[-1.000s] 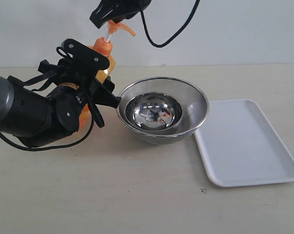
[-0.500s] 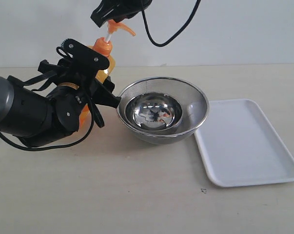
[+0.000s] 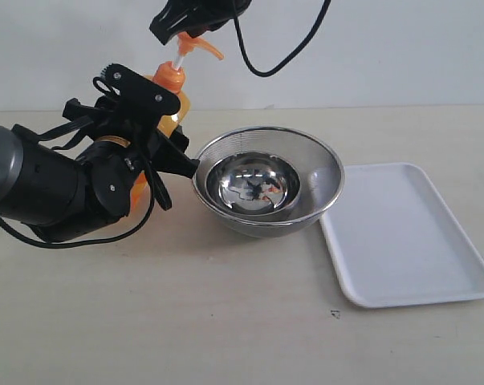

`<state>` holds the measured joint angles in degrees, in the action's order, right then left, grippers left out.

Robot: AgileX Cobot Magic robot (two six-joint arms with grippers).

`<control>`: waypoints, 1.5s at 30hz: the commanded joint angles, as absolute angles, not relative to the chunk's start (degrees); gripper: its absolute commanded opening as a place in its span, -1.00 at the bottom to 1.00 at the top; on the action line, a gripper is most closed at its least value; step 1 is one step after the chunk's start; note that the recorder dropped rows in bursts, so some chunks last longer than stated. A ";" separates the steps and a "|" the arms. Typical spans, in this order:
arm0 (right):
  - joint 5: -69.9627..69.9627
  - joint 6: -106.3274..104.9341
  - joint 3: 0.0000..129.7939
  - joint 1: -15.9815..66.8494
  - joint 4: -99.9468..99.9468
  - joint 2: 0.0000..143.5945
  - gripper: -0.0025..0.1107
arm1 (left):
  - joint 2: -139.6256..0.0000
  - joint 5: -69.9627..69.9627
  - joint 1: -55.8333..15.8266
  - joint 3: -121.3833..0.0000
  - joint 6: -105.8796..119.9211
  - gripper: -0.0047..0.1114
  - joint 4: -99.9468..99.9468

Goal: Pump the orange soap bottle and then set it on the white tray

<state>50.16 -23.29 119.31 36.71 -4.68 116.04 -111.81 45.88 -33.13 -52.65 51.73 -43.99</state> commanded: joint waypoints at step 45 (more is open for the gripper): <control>53.38 -18.59 121.93 36.56 5.04 113.73 -0.96 | -106.61 39.17 -33.37 -47.90 46.81 -0.84 -42.05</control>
